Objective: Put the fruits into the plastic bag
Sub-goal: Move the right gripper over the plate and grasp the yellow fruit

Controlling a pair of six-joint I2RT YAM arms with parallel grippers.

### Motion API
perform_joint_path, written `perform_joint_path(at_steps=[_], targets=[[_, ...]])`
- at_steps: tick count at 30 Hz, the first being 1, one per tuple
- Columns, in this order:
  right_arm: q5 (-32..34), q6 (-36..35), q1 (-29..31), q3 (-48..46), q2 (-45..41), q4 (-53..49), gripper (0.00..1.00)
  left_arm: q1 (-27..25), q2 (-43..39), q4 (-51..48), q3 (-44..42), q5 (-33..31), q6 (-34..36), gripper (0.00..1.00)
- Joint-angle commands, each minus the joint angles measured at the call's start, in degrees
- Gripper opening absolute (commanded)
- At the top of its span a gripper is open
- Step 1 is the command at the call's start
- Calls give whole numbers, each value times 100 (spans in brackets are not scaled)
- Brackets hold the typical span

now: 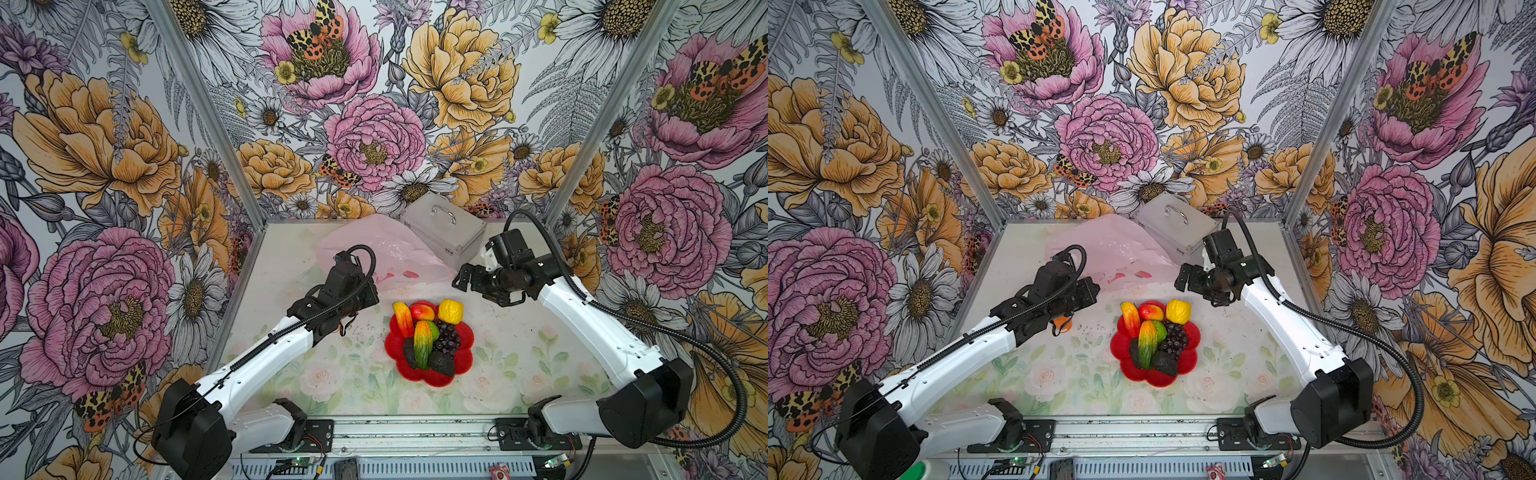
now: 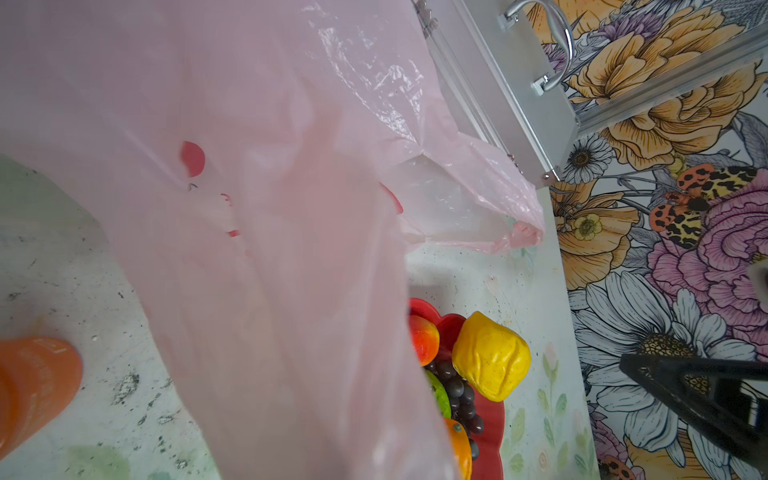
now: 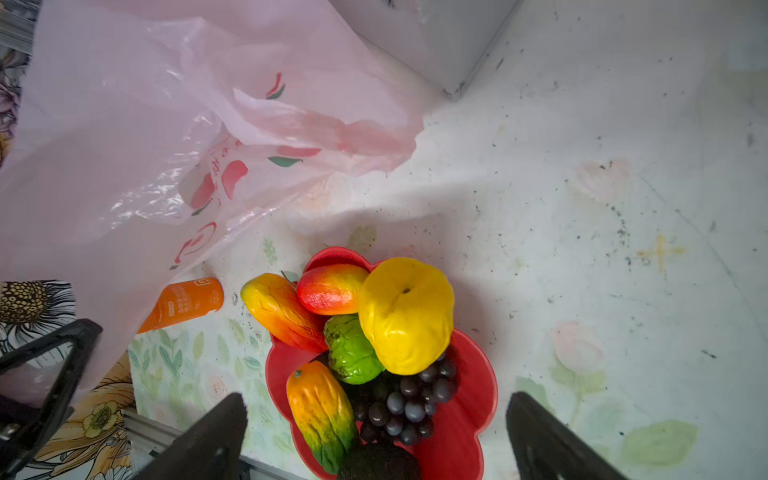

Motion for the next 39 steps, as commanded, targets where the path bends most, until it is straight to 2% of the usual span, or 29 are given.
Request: perform_joint_path(at_steps=[1, 12, 22, 33, 39], targets=[[67, 59, 44, -101, 155, -161, 100, 13, -89, -43, 103, -49, 194, 0], [286, -38, 220, -132, 743, -153, 98, 154, -73, -44, 77, 104, 257, 0], [418, 10, 655, 280, 1494, -49, 99, 295, -107, -35, 8, 191, 268, 0], [552, -4, 669, 366, 1964, 100, 99, 406, -231, -40, -95, 268, 249, 0], [605, -24, 669, 352, 2056, 225, 96, 407, -240, -42, -104, 262, 206, 0]])
